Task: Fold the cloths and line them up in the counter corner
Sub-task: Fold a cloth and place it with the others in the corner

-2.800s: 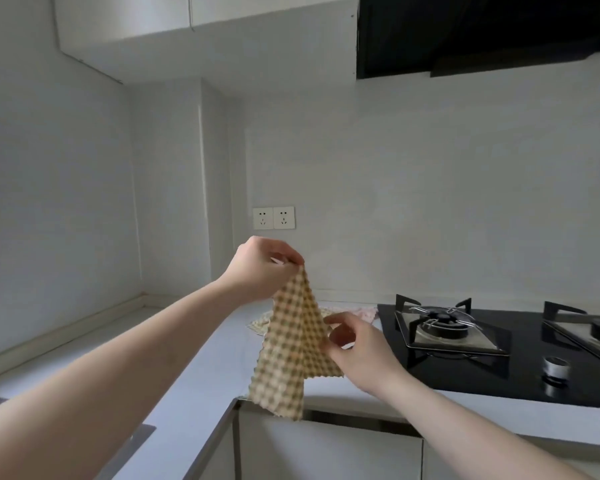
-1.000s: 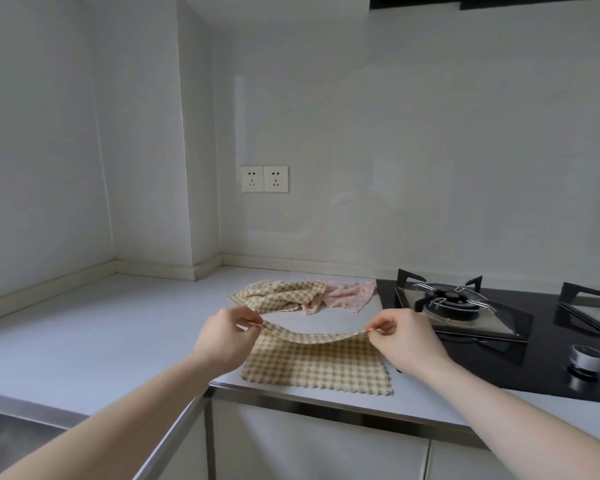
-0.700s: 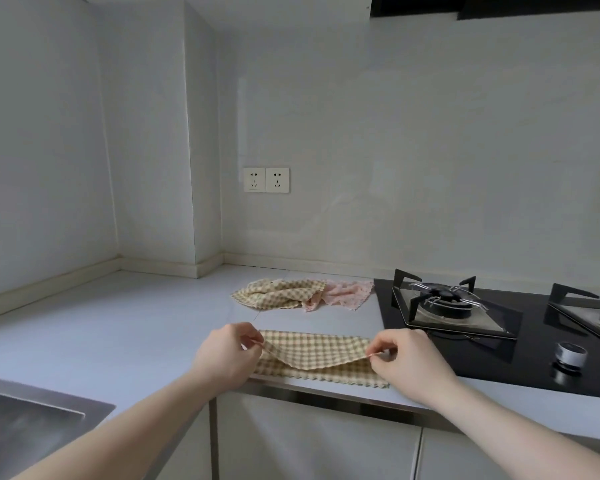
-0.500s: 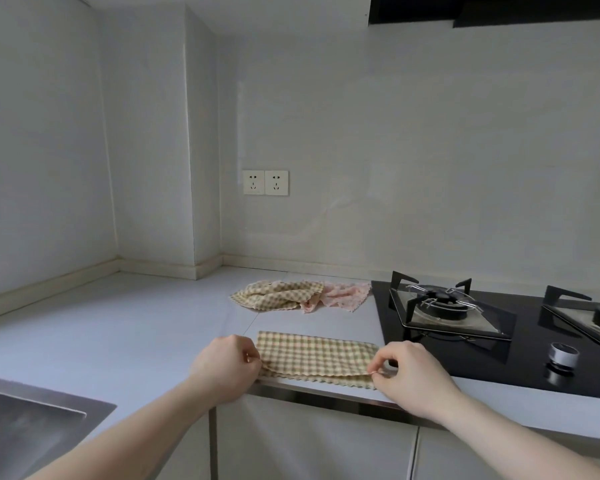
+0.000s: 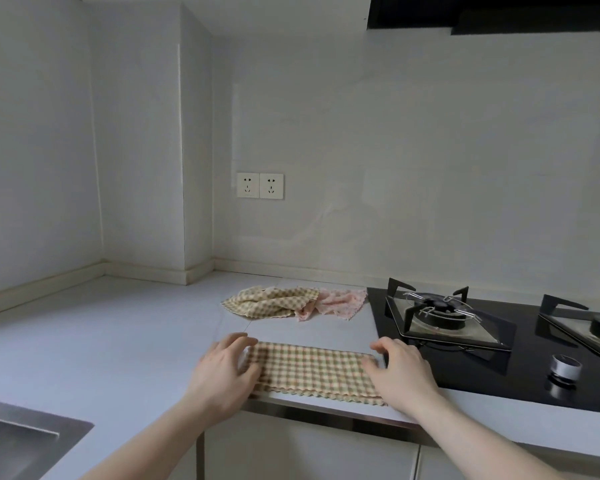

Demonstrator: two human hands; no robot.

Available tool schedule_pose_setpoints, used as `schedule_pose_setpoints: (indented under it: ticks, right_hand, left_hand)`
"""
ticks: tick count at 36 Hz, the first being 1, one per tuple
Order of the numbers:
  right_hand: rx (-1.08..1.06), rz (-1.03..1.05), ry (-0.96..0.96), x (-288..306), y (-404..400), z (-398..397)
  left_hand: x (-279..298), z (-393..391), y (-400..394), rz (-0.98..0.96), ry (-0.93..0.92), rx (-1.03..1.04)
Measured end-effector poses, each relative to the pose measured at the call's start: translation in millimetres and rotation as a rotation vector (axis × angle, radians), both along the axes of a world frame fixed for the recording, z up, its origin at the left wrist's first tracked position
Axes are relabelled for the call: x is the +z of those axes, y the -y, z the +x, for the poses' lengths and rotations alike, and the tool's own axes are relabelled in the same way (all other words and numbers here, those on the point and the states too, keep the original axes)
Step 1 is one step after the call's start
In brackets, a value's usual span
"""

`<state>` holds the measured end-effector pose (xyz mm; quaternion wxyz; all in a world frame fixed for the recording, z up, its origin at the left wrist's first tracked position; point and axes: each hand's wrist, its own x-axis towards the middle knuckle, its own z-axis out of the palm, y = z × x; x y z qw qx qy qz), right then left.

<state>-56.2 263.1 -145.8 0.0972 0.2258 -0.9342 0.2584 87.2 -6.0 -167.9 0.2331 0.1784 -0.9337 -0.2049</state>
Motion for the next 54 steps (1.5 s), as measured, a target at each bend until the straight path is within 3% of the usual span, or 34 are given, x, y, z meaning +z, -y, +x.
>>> schedule_pose_setpoints:
  ticks: [8,17,21,34,43,54]
  right_hand:
    - [-0.043,0.183,0.000,-12,12,-12]
    - [-0.023,0.147,0.170,0,16,-18]
    - [-0.013,0.026,0.279,10,13,-23]
    - [-0.062,-0.272,0.263,71,36,-12]
    - [0.080,-0.367,0.301,82,87,18]
    - [0.230,-0.304,0.377,57,143,48]
  left_hand:
    - [-4,-9,-1,-0.068,0.105,-0.066]
    - [-9,-4,-6,-0.122,0.103,-0.053]
    - [-7,-3,-7,-0.121,0.104,-0.057]
    - [-6,4,-10,-0.010,0.000,-0.038]
    - [-2,3,-10,0.032,-0.050,-0.021]
    - [5,-1,-4,0.273,-0.169,0.046]
